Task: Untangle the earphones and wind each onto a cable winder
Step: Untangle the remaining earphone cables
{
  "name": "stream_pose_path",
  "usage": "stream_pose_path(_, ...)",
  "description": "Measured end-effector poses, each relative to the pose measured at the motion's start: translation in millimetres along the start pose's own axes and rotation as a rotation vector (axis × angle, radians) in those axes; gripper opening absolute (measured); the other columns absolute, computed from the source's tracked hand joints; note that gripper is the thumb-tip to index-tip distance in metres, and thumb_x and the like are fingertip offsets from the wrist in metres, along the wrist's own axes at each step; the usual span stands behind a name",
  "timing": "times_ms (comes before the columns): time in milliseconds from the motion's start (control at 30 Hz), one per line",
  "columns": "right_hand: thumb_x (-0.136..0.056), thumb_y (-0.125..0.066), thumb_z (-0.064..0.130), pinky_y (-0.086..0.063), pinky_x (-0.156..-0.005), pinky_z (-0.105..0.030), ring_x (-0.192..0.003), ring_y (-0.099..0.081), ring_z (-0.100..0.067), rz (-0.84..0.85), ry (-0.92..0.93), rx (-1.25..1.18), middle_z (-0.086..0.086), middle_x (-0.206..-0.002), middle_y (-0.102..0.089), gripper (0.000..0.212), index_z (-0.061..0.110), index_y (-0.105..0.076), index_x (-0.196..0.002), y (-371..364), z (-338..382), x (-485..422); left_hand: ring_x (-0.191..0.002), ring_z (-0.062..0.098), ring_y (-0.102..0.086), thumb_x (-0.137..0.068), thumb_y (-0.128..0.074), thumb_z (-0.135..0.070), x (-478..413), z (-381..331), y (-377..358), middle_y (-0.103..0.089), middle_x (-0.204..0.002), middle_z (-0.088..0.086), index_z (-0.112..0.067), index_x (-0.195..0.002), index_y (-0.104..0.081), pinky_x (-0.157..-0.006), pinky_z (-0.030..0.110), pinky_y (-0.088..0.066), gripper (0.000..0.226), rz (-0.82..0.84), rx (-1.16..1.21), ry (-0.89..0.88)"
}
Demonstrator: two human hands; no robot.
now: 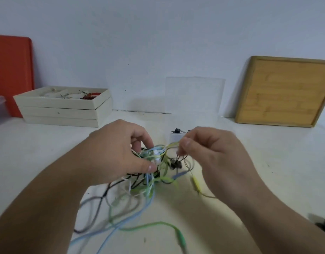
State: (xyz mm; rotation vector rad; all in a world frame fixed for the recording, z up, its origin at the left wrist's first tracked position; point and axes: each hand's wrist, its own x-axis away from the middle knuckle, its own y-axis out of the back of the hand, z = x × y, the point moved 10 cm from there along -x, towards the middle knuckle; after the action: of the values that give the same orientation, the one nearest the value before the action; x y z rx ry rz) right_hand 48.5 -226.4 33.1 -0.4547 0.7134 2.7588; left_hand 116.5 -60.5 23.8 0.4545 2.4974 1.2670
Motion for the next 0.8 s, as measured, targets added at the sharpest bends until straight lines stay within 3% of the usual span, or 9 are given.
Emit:
stream_pose_path(167, -0.092, -0.060, 0.014, -0.030, -0.037, -0.008, -0.035, -0.044, 0.000, 0.026, -0.073, -0.125, -0.009, -0.082, -0.075, 0.027, 0.009, -0.065, -0.066, 1.9, 2.8, 0.9, -0.062, -0.007, -0.058, -0.070, -0.083, -0.049, 2.1, -6.4, 19.7, -0.068, -0.086, -0.016, -0.043, -0.078, -0.073, -0.061, 0.024, -0.036, 0.015, -0.148, 0.085, -0.031)
stream_pose_path(267, -0.091, -0.063, 0.014, -0.024, -0.034, -0.011, -0.031, -0.034, -0.006, 0.109, -0.144, 0.004, 0.001, -0.046, -0.055, 0.024, 0.003, -0.067, -0.070, -9.1, -15.0, -0.7, -0.054, -0.002, -0.059, -0.083, -0.076, -0.032, 2.1, -7.4, 30.4, -0.070, -0.067, -0.012, -0.029, -0.072, -0.074, -0.059, 0.028, -0.040, 0.011, -0.230, 0.229, -0.046)
stream_pose_path(333, -0.091, -0.066, 0.017, -0.022, -0.035, -0.011, -0.031, -0.033, -0.006, 0.122, -0.155, 0.023, 0.010, -0.037, -0.039, 0.023, 0.006, -0.071, -0.072, -11.7, -20.3, -1.1, -0.057, 0.001, -0.058, -0.092, -0.065, -0.021, 0.8, -1.5, 35.1, -0.071, -0.072, -0.008, -0.023, -0.074, -0.070, -0.058, 0.017, -0.040, 0.019, -0.305, 0.329, -0.016)
stream_pose_path(400, -0.090, -0.068, 0.022, -0.025, -0.041, -0.010, -0.036, -0.038, -0.006, 0.125, -0.109, 0.014, 0.012, -0.043, -0.046, 0.020, 0.014, -0.074, -0.072, -11.7, -13.2, -0.7, -0.070, 0.008, -0.061, -0.100, -0.054, -0.023, 1.7, 2.4, 41.3, -0.072, -0.078, -0.008, -0.021, -0.077, -0.066, -0.067, 0.017, -0.043, 0.026, -0.418, 0.375, 0.002)
stream_pose_path(433, -0.089, -0.069, 0.023, -0.032, -0.048, -0.013, -0.044, -0.047, -0.004, 0.117, -0.066, 0.002, 0.013, -0.052, -0.057, 0.019, 0.018, -0.075, -0.071, -11.1, -7.0, -0.5, -0.067, 0.010, -0.061, -0.102, -0.051, -0.024, 2.8, 4.5, 45.9, -0.071, -0.075, -0.007, -0.021, -0.077, -0.063, -0.070, 0.026, -0.045, 0.028, -0.487, 0.398, -0.008)
stream_pose_path(533, -0.087, -0.073, 0.022, -0.039, -0.068, -0.012, -0.080, -0.062, -0.004, 0.009, 0.062, -0.003, 0.013, -0.084, -0.068, 0.020, 0.028, -0.074, -0.067, 0.0, 8.2, -0.3, -0.052, 0.005, -0.059, -0.102, -0.050, -0.022, 14.7, 3.5, 63.7, -0.062, -0.062, -0.003, -0.020, -0.086, -0.058, -0.058, 0.029, -0.043, 0.018, -0.712, 0.362, -0.078)
stream_pose_path(600, -0.087, -0.072, 0.023, -0.038, -0.060, -0.009, -0.068, -0.058, -0.002, -0.044, 0.039, 0.011, 0.016, -0.073, -0.064, 0.022, 0.027, -0.072, -0.065, 6.2, 5.2, -0.5, -0.051, 0.008, -0.056, -0.100, -0.054, -0.023, 22.1, -6.3, 71.9, -0.057, -0.058, -0.006, -0.019, -0.090, -0.057, -0.055, 0.031, -0.041, 0.012, -0.789, 0.203, -0.157)
stream_pose_path(667, -0.090, -0.069, 0.024, -0.033, -0.048, -0.011, -0.048, -0.042, -0.004, 0.004, -0.058, -0.037, 0.013, -0.055, -0.053, 0.024, 0.020, -0.071, -0.066, 2.2, -5.8, -0.5, -0.043, 0.009, -0.042, -0.097, -0.059, -0.030, 18.3, -15.5, 66.2, -0.046, -0.049, -0.007, -0.021, -0.084, -0.061, -0.049, 0.025, -0.034, 0.016, -0.695, 0.198, -0.215)
stream_pose_path(800, -0.091, -0.064, 0.027, -0.038, -0.054, -0.018, -0.058, -0.048, -0.011, 0.076, -0.125, -0.147, -0.004, -0.063, -0.062, 0.022, 0.022, -0.074, -0.072, -4.9, -14.4, 0.7, -0.041, 0.011, -0.048, -0.089, -0.045, -0.066, 2.1, -18.9, 24.0, -0.046, -0.042, -0.001, -0.022, -0.066, -0.072, -0.046, 0.012, -0.035, 0.057, -0.253, 0.200, -0.105)
